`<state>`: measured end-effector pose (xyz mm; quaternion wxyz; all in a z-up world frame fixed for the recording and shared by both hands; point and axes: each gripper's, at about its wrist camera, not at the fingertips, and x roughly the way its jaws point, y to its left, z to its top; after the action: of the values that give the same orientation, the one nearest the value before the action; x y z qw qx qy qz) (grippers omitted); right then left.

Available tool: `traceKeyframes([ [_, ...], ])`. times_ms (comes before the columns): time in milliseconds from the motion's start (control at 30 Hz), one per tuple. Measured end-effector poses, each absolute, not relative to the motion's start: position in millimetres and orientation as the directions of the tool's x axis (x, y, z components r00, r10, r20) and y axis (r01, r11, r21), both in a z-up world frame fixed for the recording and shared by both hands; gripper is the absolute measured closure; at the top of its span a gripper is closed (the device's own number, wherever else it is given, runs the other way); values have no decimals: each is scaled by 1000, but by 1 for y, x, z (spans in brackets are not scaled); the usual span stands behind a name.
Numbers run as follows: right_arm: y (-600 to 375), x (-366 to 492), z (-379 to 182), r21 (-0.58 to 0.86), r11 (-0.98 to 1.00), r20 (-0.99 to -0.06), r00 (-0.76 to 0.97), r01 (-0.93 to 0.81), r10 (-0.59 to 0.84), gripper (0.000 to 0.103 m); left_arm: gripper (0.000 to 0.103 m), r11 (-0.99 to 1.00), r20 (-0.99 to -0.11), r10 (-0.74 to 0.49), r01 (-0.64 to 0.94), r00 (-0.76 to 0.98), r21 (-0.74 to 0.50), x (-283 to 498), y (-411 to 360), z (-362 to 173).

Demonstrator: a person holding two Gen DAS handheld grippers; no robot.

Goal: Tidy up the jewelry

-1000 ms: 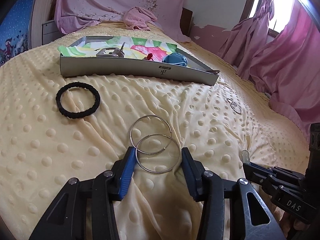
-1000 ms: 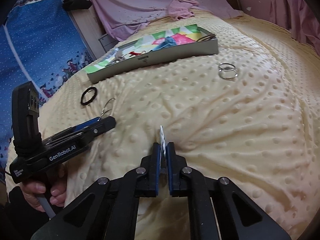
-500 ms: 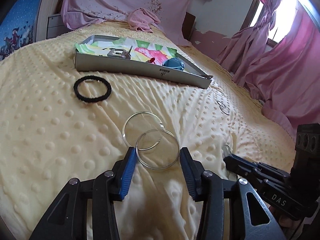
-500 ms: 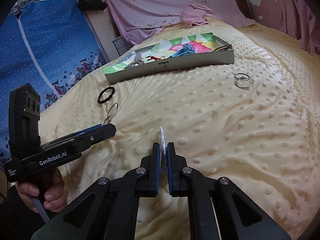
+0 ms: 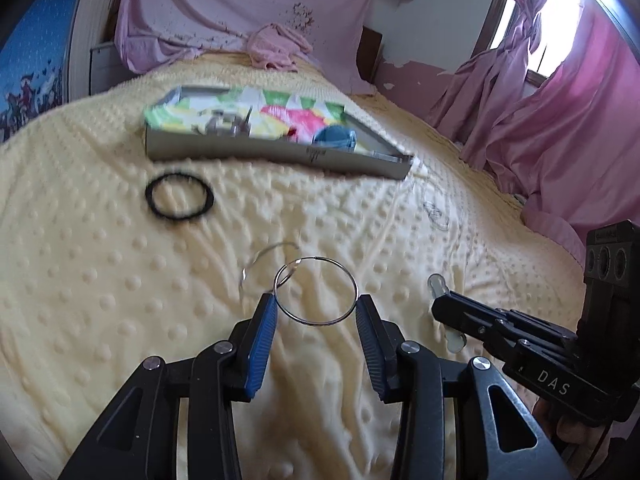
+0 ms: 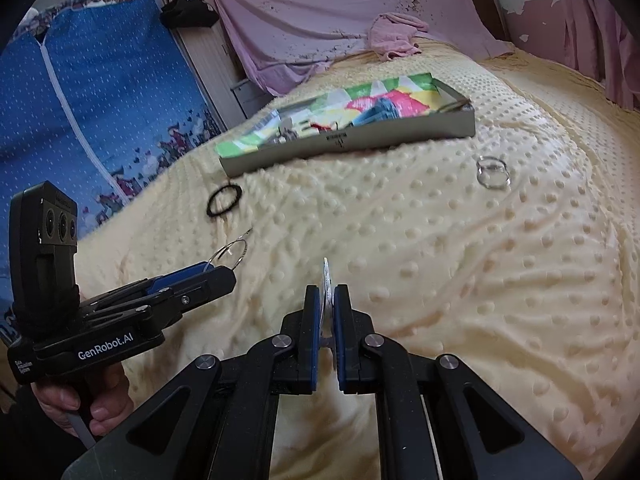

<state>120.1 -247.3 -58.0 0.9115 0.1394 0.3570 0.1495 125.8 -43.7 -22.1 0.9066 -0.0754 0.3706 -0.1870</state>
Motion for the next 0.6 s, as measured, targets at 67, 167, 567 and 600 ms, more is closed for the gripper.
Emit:
traceKeyframes([
  [67,-249,129,-52,364,914,-592,714,-178,375,96,67,919,-624,-395,288,674,-270,132,-46,-13],
  [167,-251,144,-40,365,912,-562,738,-185,374,96,98,915,-615,-403,277,678,-293,155,-47,0],
  [567,-250,183,-41,342,921,-564,743,-187,360,96,98,913,-689,-407,243,599,-328,182,-35,-34],
  [600,-249,183,-44,347,920,-571,737,-184,363,96,98,915,-698,-403,237,592,-327,182,-34,-36],
])
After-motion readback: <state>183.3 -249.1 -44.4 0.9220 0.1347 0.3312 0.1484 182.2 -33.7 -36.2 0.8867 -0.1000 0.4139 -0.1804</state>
